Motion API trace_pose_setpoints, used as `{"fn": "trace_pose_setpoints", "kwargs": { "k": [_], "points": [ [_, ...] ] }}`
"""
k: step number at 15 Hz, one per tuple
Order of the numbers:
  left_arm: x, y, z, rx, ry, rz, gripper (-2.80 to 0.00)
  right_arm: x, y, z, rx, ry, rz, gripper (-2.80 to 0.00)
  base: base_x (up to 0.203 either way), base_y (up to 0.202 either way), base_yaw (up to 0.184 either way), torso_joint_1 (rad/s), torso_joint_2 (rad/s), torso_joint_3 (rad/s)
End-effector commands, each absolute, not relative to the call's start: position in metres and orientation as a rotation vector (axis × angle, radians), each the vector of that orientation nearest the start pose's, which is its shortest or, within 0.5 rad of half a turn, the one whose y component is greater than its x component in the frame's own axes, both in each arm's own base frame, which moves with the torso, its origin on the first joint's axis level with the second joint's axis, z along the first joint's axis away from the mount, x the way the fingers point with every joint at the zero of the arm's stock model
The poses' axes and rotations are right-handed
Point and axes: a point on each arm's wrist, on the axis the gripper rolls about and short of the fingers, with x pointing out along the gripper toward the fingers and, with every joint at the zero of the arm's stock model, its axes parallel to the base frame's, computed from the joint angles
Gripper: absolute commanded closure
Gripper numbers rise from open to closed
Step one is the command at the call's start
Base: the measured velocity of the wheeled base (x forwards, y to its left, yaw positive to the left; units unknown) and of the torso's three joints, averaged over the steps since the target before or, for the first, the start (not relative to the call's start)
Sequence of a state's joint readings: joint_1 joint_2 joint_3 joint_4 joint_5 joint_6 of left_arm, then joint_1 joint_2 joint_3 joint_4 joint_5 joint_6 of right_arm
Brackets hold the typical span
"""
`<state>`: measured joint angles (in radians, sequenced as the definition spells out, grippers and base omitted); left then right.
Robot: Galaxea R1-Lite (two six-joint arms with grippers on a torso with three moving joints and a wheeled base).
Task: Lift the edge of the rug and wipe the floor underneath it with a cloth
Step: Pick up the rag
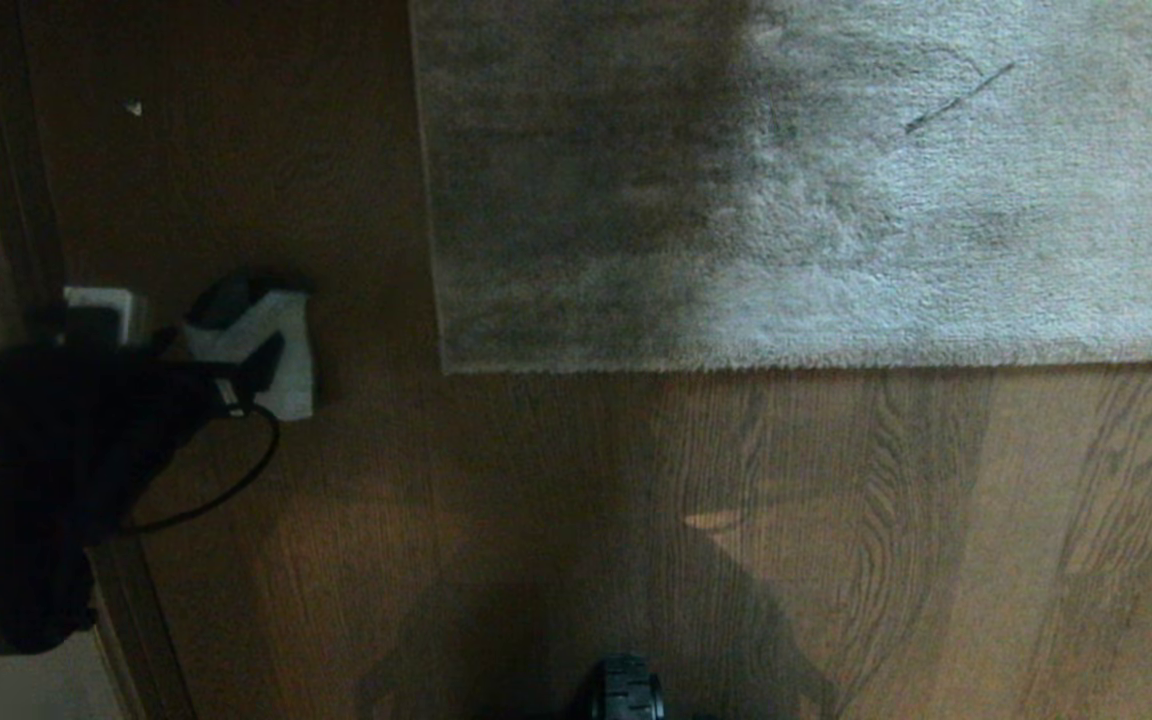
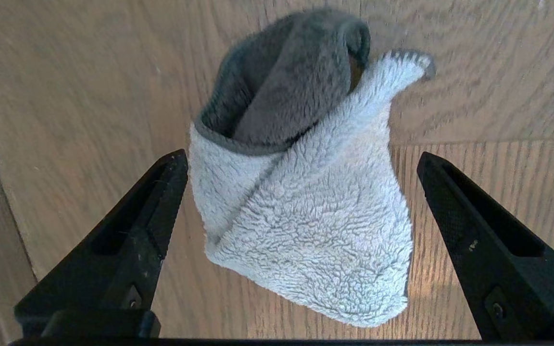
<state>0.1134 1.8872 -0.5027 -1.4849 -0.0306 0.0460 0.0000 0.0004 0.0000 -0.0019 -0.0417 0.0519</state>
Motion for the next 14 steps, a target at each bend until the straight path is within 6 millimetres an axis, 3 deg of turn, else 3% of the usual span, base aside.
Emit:
{"fn": "trace_pose_setpoints", "kwargs": {
  "k": [1,14],
  "points": [
    [0.304,0.034,0.134,0.053,-0.095,0.084,-2.8,-0.023,-0.001,0.076,0.052,-0.004,-0.041,0.0,0.0,0.0,0.0,0.0,0.0,0.0],
    [0.313,0.034,0.12,0.051,-0.099,0.084,-2.8,-0.023,-0.001,0.076,0.052,-0.004,-0.041,0.0,0.0,0.0,0.0,0.0,0.0,0.0]
  ]
}}
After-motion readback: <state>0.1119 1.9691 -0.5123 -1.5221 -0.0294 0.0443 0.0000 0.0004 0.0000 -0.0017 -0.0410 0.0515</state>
